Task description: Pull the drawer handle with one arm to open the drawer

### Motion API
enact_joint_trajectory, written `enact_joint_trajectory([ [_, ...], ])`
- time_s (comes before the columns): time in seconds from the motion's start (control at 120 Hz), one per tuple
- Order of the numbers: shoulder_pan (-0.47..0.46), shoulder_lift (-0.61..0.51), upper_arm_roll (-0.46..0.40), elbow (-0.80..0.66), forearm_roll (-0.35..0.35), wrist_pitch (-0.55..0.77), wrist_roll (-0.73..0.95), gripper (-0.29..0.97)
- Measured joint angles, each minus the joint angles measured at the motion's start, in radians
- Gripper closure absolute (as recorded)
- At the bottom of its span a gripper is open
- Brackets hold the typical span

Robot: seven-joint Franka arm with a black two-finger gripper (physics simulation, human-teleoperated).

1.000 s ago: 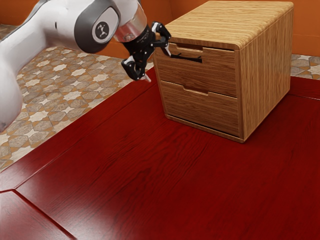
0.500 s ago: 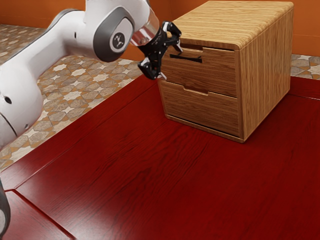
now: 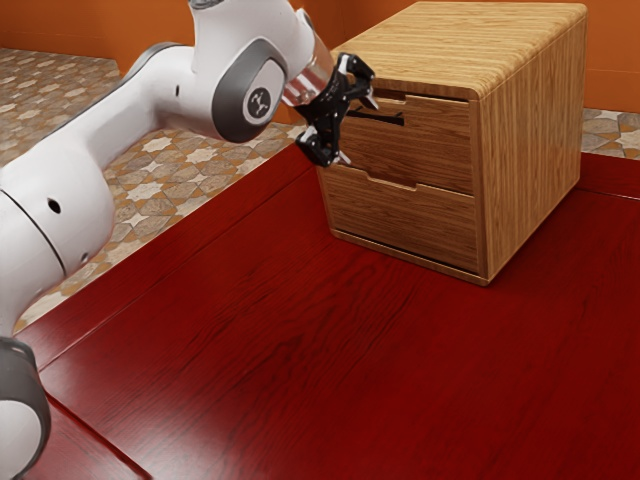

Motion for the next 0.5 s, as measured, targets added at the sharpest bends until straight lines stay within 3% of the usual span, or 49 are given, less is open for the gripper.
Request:
enact_joint_trajectory([
  [0.4, 0.018, 0.035, -0.020, 0.036, 0.001, 0.029, -0.010, 0.00],
  [0.5, 0.018, 0.036, -0.019, 0.037, 0.001, 0.031, -0.012, 0.10],
])
